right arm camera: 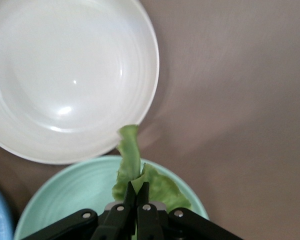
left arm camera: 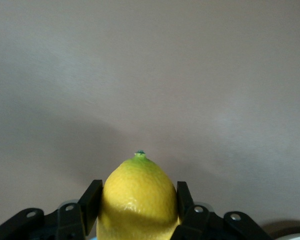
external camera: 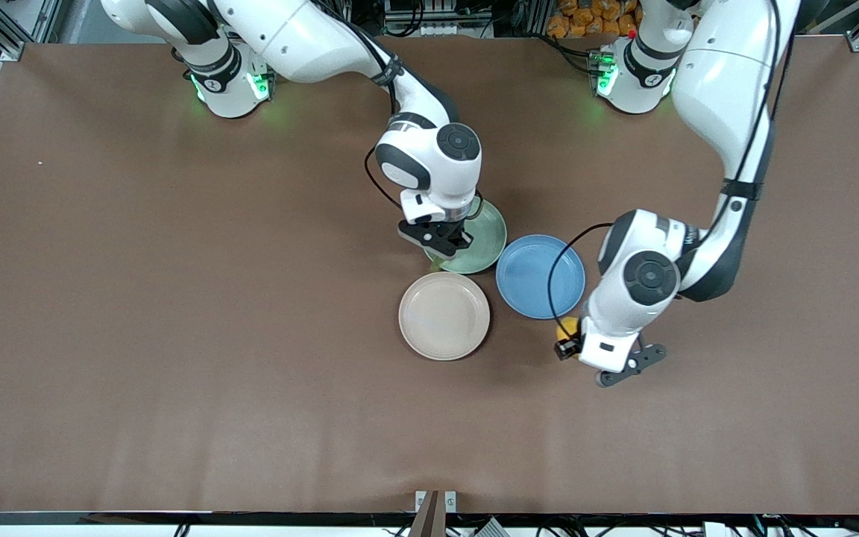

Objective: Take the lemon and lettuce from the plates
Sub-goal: 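Lift the lemon with the left gripper while the right gripper lifts the lettuce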

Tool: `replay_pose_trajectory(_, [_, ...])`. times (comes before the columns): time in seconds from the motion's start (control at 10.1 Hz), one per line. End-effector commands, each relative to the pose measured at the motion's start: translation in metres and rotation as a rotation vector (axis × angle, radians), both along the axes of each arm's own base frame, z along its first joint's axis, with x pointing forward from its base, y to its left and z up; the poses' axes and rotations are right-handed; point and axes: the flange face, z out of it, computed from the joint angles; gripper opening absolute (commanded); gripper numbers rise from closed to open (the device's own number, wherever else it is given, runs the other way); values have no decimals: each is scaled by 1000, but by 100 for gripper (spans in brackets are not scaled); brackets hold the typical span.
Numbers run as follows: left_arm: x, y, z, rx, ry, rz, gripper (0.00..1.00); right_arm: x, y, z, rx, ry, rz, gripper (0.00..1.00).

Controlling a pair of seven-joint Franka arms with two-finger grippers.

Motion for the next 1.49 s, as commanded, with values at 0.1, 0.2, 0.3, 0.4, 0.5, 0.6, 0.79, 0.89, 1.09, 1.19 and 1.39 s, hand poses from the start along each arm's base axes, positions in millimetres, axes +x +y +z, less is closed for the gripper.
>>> replay_pose_trajectory(0.1, [-27, 48, 9, 48, 45, -127, 0, 73, -97, 110, 60, 75, 84, 0])
replay_pose_trajectory(0.2, [-29, 64, 7, 53, 57, -147, 0, 99, -138, 129, 89, 92, 104, 0])
replay_pose_trajectory(0.3, [-30, 82, 10, 57, 61, -175, 0, 128, -191, 137, 102, 108, 117, 0])
replay_pose_trajectory(0.4, [-30, 103, 11, 59, 66, -202, 0, 149, -235, 143, 103, 115, 147, 0])
replay_pose_trajectory(0.5, [-32, 127, 11, 61, 75, -226, 0, 165, -278, 142, 95, 136, 175, 0])
replay_pose_trajectory(0.6, [-31, 143, 8, 58, 74, -240, 0, 176, -324, 138, 84, 181, 187, 0])
replay_pose_trajectory(0.79, [-38, 144, -11, 51, 64, -247, 0, 186, -406, 129, 80, 226, 250, 0])
replay_pose_trajectory(0.89, [-47, 140, -23, 45, 59, -255, 0, 189, -446, 114, 87, 244, 274, 0])
replay_pose_trajectory(1.09, [-58, 139, -39, 42, 65, -269, 0, 192, -491, 87, 97, 248, 273, 0])
replay_pose_trajectory(1.19, [-59, 139, -42, 41, 68, -274, 0, 192, -500, 70, 95, 233, 261, 0])
replay_pose_trajectory(1.39, [-60, 139, -56, 38, 90, -285, 0, 195, -517, 31, 89, 209, 237, 0])
